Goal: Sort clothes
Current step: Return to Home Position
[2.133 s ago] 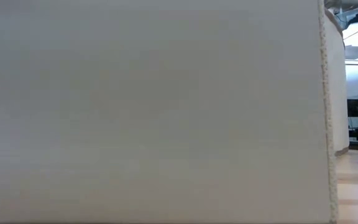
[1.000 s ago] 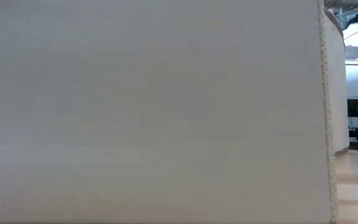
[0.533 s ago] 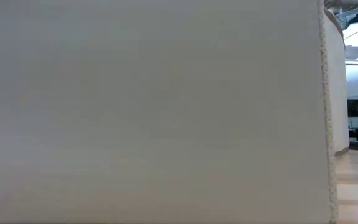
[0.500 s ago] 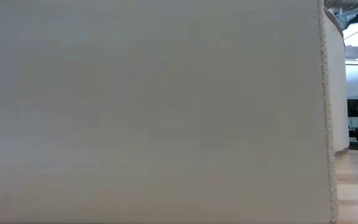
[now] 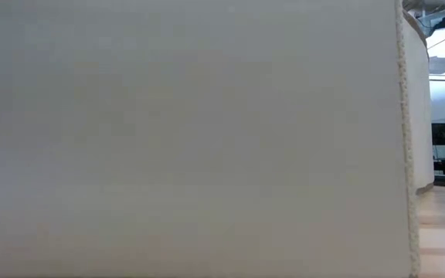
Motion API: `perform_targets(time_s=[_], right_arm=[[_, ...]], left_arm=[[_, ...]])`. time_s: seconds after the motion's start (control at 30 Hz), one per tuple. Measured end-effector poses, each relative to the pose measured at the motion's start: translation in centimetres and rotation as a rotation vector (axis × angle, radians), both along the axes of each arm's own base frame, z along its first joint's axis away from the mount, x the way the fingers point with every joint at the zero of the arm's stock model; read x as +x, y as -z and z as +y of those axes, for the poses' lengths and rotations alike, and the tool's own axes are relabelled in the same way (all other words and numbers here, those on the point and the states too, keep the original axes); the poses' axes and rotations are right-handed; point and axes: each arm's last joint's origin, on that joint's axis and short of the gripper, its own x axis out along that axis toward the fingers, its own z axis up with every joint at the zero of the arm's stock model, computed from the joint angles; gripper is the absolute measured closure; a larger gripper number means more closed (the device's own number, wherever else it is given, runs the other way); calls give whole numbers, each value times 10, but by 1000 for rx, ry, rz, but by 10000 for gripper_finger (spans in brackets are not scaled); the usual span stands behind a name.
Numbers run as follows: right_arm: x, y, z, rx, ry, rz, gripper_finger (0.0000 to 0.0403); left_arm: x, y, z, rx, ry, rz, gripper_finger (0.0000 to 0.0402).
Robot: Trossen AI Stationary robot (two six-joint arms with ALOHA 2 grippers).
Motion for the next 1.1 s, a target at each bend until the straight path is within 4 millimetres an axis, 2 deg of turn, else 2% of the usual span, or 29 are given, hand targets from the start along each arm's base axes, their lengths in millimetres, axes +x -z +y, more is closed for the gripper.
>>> perform_targets(time_s=[0.2, 0.3, 0.73, 0.9, 1.1], right_arm=[[-6, 50, -1, 82, -16, 59, 401], [-4, 74, -1, 153, -32, 100, 401], [-9, 126, -1, 208, -50, 37, 401], [-5, 142, 0, 246, -74, 35, 401], [-2, 156, 4, 266, -133, 20, 401]], left_arm=[[-17, 58, 5, -44, -42, 6, 401], [-23, 78, 6, -71, -67, -26, 401], [-35, 131, 9, -138, -85, -65, 401], [-38, 138, 10, -112, -96, -85, 401], [-35, 150, 10, -87, -100, -26, 401]])
